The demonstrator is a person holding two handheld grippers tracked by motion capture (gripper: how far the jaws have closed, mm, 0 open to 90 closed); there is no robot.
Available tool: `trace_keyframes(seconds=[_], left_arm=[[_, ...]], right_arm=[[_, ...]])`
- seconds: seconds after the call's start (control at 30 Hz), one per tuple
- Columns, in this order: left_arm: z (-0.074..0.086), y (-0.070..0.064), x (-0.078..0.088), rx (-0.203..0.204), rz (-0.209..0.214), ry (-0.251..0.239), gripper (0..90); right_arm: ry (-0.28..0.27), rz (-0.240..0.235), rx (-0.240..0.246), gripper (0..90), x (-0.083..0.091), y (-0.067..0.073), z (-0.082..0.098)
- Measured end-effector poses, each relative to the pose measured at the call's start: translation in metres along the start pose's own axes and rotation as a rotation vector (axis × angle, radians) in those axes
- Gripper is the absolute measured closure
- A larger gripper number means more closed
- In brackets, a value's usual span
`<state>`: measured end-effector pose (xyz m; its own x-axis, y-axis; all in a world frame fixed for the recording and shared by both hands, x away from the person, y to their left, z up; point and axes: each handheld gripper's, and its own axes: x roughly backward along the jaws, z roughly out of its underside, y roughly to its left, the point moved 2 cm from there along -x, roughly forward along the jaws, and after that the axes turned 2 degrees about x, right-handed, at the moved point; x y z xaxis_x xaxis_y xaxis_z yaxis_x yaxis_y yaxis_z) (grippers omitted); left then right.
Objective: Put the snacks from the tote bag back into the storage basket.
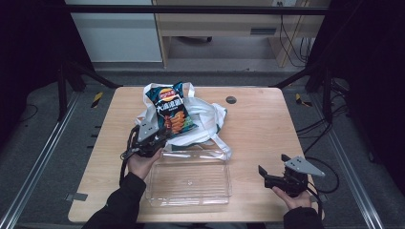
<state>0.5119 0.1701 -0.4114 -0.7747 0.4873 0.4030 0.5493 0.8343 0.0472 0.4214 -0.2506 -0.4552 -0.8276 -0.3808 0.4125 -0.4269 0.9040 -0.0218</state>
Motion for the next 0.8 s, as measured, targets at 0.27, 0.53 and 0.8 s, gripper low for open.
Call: trace_keyframes(seconds=[0.27, 0.53, 0.8], left_arm=[[-0.019, 0.023, 0.006, 0.037, -0.067, -0.033, 65.1], [-0.058, 0.055, -0.005, 0.076, -0.153, -0.045, 58.9], [-0.056, 0.078, -0.033, 0.147, -0.195, -0.009, 57.5]], right_arm=[[0.0, 0.001, -0.001, 6.3, 0.0, -0.001, 0.0], [-0.001, 0.0, -0.002, 6.3, 0.0, -0.001, 0.0], [-0.002, -0.001, -0.001, 6.3, 0.0, -0.001, 0.0]])
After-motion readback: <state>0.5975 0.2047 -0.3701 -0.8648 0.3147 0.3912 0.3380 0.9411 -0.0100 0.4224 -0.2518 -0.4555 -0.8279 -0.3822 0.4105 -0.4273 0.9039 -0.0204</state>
